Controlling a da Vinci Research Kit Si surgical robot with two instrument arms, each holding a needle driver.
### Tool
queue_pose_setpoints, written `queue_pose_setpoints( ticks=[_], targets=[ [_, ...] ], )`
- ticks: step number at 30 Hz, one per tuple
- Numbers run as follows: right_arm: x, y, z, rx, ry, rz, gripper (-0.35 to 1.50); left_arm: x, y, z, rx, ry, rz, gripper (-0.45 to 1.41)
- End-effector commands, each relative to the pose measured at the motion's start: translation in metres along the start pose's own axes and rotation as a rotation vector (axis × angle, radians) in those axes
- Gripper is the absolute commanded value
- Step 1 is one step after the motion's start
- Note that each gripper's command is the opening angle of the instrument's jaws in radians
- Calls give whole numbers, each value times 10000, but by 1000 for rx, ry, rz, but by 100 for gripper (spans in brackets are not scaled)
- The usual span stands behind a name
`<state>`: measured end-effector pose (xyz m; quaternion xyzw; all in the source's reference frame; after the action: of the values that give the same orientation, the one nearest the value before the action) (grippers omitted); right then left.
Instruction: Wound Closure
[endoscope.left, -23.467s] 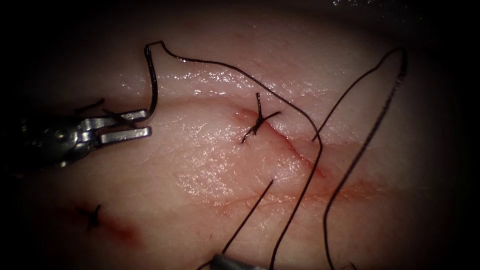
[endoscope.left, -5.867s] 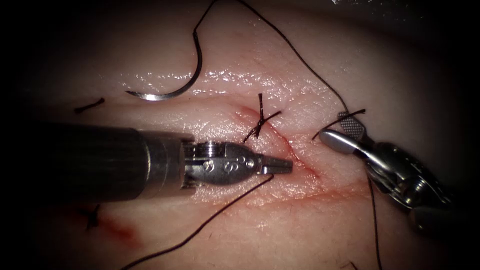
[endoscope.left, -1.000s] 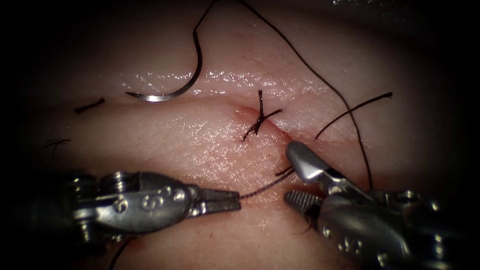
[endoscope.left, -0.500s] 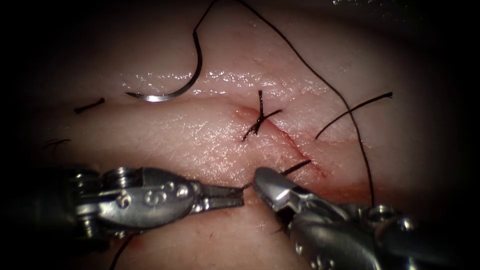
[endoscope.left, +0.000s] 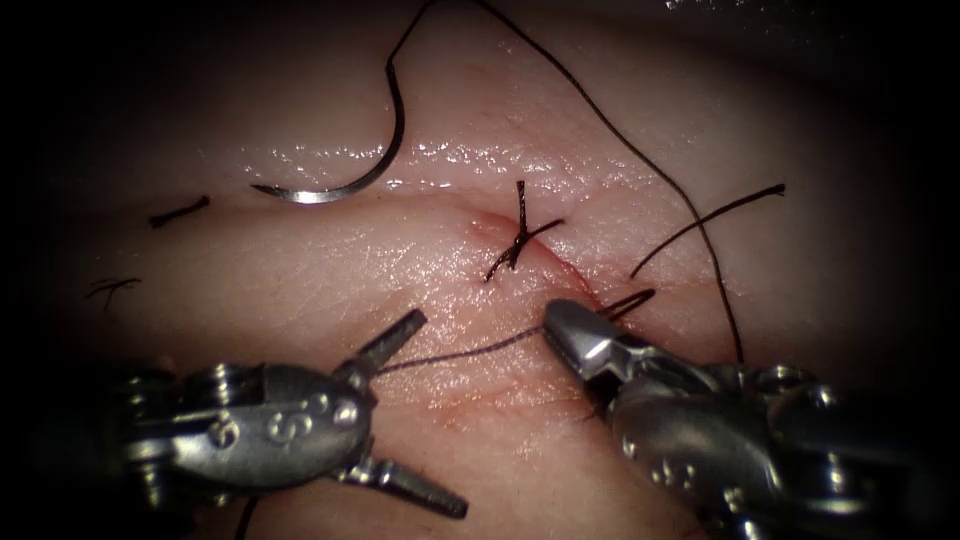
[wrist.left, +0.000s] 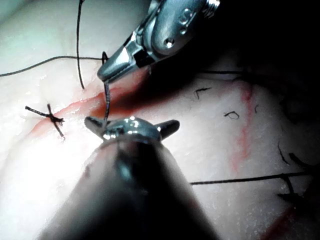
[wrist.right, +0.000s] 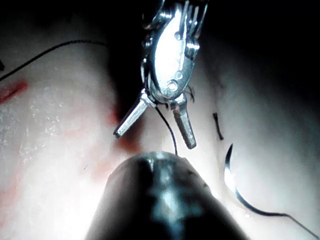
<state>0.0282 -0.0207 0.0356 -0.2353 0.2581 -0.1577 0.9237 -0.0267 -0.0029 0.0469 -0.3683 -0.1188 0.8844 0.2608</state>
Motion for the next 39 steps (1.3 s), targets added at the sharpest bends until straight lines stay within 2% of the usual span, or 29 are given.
queue_pose_setpoints(
  ticks=[1, 11, 17, 23, 26, 27, 30, 31, 34, 39],
  targets=[
    [2, -1, 6, -1, 1, 0, -35, -4, 2, 6, 3, -16, 2, 121],
    [3, -6, 4, 0, -4, -17, -35, -35, -3, -19, 78, -115, -51, 118],
    [4, -8, 4, -4, -8, -23, -35, -44, -6, -29, 122, -142, -65, 118],
    [3, -8, 3, -3, -19, -29, -35, -54, 1, -29, 118, -202, -103, 113],
    [3, -8, 3, -3, -22, -29, -35, -55, 3, -28, 103, -202, -116, 106],
    [3, -8, 3, -3, -22, -29, -35, -55, 2, -28, 88, -198, -123, 101],
    [3, -9, 3, -3, -22, -30, -35, -55, 0, -31, 66, -192, -142, 69],
    [3, -9, 2, -3, -25, -30, -35, -56, -1, -32, 62, -191, -141, 47],
    [3, -8, 1, -2, -24, -30, -35, -60, -4, -36, 32, -184, -139, -45],
    [0, -9, -4, -1, -22, -31, -35, -60, -19, -49, 26, -141, -104, -45]
  ],
)
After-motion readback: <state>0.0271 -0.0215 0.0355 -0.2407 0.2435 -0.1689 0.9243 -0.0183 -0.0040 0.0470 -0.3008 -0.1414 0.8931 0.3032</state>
